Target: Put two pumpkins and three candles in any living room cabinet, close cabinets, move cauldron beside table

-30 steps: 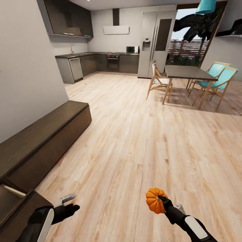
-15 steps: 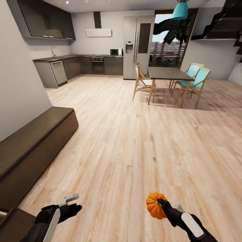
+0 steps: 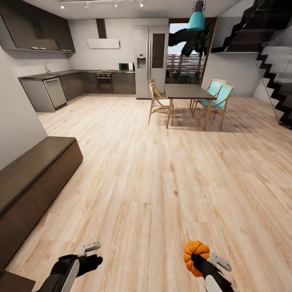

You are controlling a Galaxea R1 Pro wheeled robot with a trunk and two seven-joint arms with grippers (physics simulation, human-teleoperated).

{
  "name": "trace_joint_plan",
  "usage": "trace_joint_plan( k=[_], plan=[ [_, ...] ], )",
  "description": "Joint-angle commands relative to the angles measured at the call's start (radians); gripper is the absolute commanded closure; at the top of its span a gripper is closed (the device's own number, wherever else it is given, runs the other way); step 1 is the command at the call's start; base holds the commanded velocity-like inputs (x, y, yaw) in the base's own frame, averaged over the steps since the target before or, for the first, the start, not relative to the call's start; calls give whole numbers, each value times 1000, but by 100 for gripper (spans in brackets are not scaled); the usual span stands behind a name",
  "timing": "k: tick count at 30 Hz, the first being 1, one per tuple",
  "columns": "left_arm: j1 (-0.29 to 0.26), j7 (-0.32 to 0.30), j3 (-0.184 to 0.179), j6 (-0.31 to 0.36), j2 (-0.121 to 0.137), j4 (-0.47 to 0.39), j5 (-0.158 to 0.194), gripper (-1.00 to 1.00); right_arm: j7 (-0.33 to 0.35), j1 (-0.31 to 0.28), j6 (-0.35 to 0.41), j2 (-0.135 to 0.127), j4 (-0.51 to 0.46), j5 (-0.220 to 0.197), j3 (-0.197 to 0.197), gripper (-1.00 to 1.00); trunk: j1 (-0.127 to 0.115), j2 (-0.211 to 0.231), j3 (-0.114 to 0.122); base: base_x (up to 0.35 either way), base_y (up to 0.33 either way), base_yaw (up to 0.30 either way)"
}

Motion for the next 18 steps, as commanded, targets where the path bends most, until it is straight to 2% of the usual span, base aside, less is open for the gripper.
trace_joint_plan(
  k=[1,4,6,9,13,18],
  plan=[
    [0,21,0,-12,0,8,1,-100,-2,6,-18,0,1,10,15,100,-4,7,4,0,0,-76],
    [0,114,-1,-65,-1,53,2,-100,-6,13,-44,2,2,22,40,100,-15,28,14,0,0,-33],
    [0,168,-1,-139,-1,103,4,-100,-8,15,-52,2,2,29,67,100,-23,42,20,0,0,-8],
    [0,183,-2,-197,-1,121,5,-100,-9,15,-59,-2,2,33,104,100,-35,63,30,0,0,-3],
    [0,185,-5,-210,-1,117,6,-100,-9,15,-69,-2,12,31,114,100,-42,77,36,0,0,0],
    [0,185,-20,-211,3,109,6,-100,-5,15,-163,-4,51,28,116,100,-42,77,39,11,0,0]
  ],
)
